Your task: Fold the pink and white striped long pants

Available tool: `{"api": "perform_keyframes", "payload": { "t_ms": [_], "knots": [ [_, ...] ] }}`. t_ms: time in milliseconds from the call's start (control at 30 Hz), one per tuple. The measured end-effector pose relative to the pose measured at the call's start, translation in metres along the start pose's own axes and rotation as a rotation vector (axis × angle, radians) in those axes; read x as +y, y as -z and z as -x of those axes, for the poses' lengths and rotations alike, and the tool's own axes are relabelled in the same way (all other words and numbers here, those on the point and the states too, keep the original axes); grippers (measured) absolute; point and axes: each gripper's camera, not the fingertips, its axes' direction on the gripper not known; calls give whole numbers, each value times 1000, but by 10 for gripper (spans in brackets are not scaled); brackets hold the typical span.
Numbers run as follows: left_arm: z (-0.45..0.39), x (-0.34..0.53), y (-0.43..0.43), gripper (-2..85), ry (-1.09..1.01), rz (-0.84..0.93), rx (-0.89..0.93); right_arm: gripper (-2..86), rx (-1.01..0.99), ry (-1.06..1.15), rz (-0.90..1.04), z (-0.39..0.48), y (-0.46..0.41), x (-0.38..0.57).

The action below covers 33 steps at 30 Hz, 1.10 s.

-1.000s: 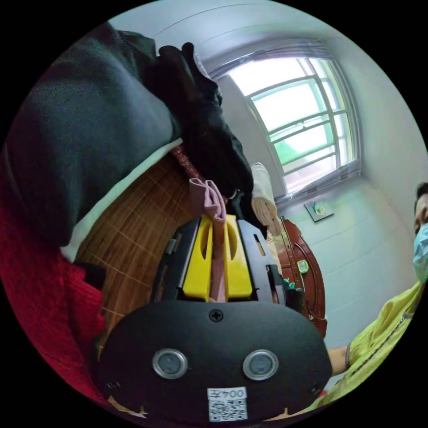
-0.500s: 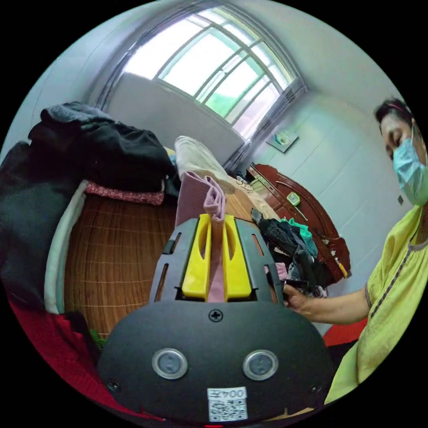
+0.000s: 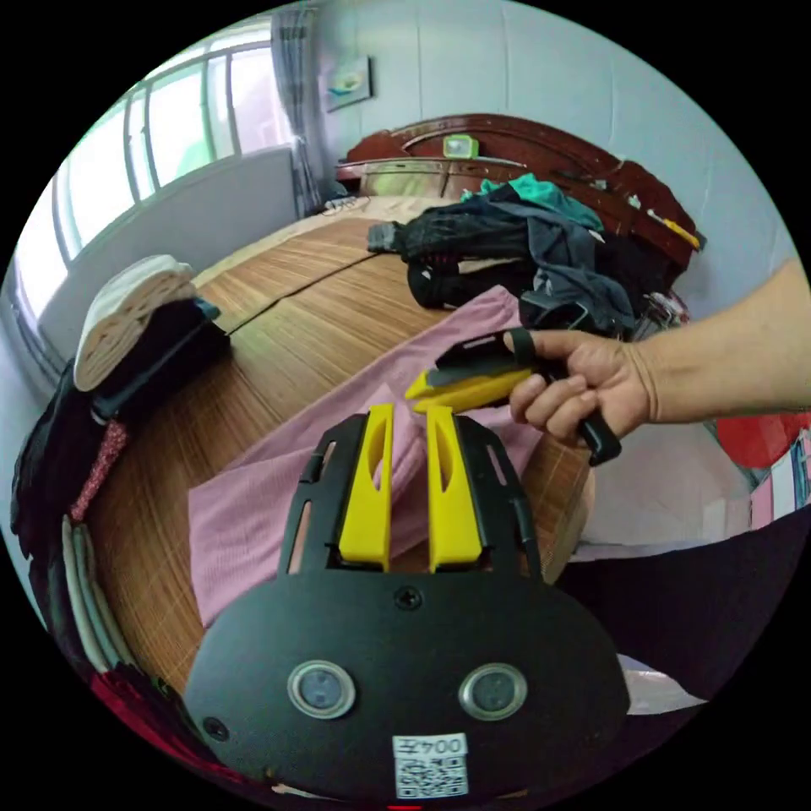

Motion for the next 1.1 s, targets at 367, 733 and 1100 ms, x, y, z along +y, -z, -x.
{"api": "perform_keyframes", "payload": {
  "t_ms": [367, 733, 1100],
  "knots": [
    [174, 102, -90, 38, 312, 140, -183, 139, 209, 48, 91, -48, -22, 13],
    [310, 168, -198, 17, 344, 273, -218, 44, 356, 110, 32, -41, -49, 32],
    [371, 198, -229, 16, 387, 193, -221, 47, 773, 294, 83, 19, -80, 35]
  ]
}}
